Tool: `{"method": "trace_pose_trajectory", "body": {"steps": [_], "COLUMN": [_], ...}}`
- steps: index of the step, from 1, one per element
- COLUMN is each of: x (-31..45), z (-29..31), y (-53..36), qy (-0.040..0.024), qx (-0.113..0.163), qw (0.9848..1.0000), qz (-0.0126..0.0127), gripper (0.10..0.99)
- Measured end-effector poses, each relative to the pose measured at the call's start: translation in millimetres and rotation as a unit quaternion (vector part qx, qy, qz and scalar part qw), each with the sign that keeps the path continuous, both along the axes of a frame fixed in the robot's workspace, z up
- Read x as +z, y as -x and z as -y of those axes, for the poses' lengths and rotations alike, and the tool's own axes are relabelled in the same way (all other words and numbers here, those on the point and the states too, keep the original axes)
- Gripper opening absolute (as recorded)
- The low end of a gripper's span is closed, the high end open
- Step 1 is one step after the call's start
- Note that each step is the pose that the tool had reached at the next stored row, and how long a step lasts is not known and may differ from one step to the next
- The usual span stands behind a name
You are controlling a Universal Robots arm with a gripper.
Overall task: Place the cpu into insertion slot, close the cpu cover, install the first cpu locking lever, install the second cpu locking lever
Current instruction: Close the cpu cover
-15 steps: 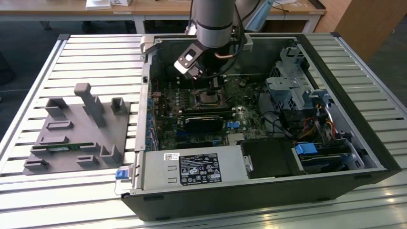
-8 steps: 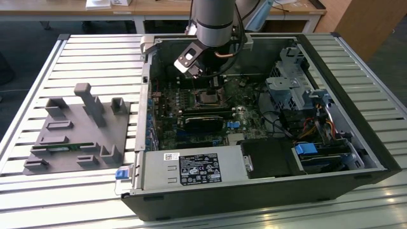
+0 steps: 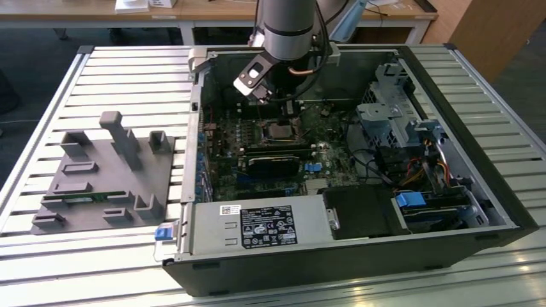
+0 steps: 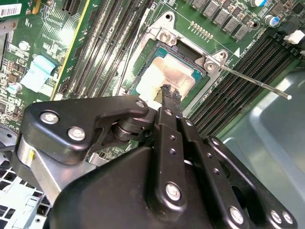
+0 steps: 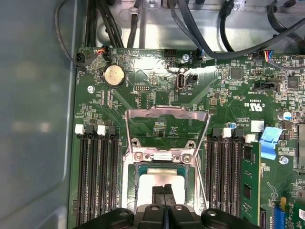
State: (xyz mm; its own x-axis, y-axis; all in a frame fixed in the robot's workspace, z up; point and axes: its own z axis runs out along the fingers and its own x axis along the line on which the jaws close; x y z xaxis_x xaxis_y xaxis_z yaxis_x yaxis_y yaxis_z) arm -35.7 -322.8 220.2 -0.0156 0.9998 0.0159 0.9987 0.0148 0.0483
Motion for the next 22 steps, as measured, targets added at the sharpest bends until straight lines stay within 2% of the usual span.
{"method": "trace_pose_trajectory", "body": {"steps": [22], "x": [6.3], "z": [0.0], "y": [-0.1], "qy": [-0.0027], "qx": [0.000], "qw": [1.0000], "qz": [-0.0001], "gripper": [0.106]}}
